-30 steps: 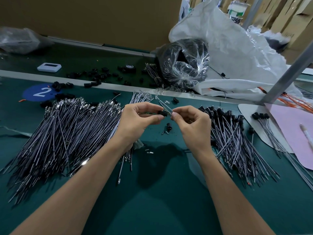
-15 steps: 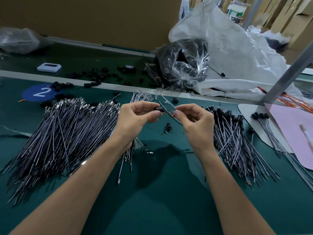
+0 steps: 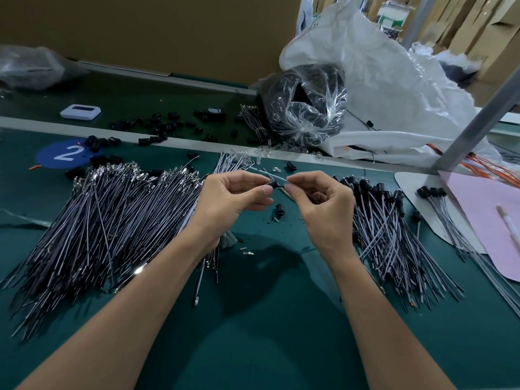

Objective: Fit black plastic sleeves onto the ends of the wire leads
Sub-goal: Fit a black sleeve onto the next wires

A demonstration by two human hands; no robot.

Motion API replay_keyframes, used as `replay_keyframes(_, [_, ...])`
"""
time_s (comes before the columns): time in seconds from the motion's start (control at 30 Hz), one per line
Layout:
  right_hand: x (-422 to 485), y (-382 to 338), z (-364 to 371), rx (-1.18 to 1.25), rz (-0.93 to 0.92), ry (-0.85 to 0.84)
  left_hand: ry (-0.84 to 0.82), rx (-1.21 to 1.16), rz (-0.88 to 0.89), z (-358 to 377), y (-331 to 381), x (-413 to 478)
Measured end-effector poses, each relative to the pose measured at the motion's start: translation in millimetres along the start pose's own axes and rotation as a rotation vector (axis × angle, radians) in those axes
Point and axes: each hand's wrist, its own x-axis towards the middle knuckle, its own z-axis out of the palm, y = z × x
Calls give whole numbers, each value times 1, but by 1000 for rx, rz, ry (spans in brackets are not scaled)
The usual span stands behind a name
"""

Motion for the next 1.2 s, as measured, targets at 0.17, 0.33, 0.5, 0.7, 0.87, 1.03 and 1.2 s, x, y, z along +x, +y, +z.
replay_keyframes(0.17, [1,0,-1,-11,-6,15,2,17,32,1,1,0])
replay_keyframes(0.33, [-1,0,1,-29,-9,-11,-33,43,48,2,0,-2])
replay_keyframes(0.5, [0,0,1,-11,6,-10,-25,62,45,5,0,-3])
replay_keyframes(0.7, [0,2,1,90,86,-13,-2,67,49,6,2,-4])
replay_keyframes(0.87, [1,2,0,172,120,-66,-77,-10,-11,2,4,-3])
replay_keyframes(1.03, [1,-1,0,286,188,-72,-62,-33,-20,2,4,-2])
replay_keyframes(1.2, [2,0,-2,91,132,43,56,-134,-22,1,6,-1])
